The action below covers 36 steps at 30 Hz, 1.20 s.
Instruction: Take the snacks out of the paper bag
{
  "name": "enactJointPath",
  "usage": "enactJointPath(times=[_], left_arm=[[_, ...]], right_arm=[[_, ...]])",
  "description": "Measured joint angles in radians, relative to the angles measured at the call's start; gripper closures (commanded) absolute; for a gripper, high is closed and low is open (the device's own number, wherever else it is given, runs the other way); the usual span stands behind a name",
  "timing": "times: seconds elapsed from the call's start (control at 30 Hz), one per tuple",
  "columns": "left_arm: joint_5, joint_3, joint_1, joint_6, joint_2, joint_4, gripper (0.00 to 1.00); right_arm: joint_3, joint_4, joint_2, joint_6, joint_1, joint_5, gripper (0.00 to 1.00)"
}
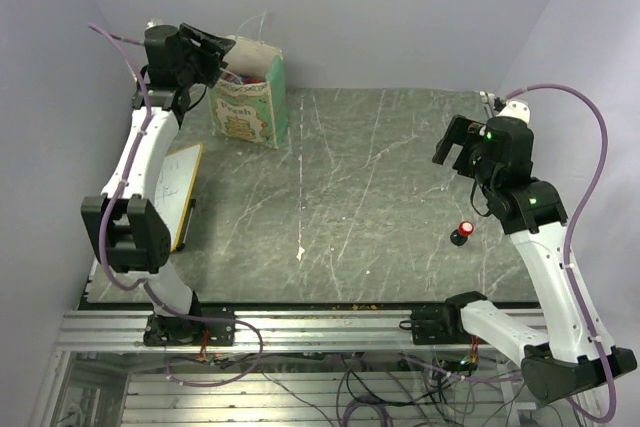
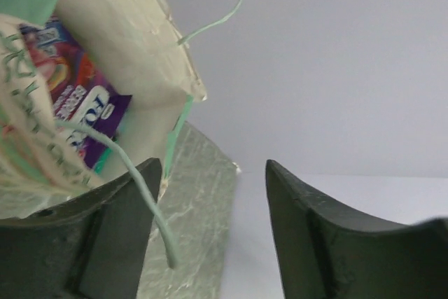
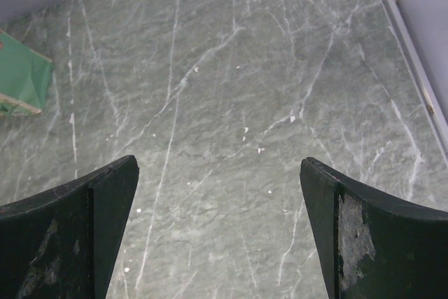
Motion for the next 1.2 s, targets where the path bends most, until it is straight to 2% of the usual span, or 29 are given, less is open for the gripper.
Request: enactJointPath(times=[0.13, 0.3, 0.37, 0.57, 0.77, 1.2], left_arm=[[0.039, 0.032, -0.003, -0.079, 0.09, 0.088, 0.52], [0.053, 0.082, -0.024, -0.126, 0.15, 0.134, 0.8], [0.059, 0.086, -0.035, -0.135, 0.151, 0.14, 0.86], [0.076, 0.089, -0.082, -0.136, 0.151, 0.131, 0.91], [0.081, 0.076, -0.176, -0.117, 0.144, 0.11, 0.93], [0.129, -0.069, -0.38, -0.037, -0.053, -0.047, 0.93]], right_arm=[[0.0, 0.007, 0.021, -0.016, -0.001, 0.025, 0.0], [0.0, 0.01, 0.024, -0.045, -0.002, 0.055, 0.0], [0.0, 0.015, 0.021, -0.057, -0.003, 0.063, 0.0], [0.0, 0.024, -0.001, -0.08, -0.004, 0.062, 0.0], [-0.026, 0.032, -0.015, -0.07, -0.004, 0.023, 0.0], [-0.066, 0.05, -0.008, 0.001, -0.005, -0.117, 0.0]])
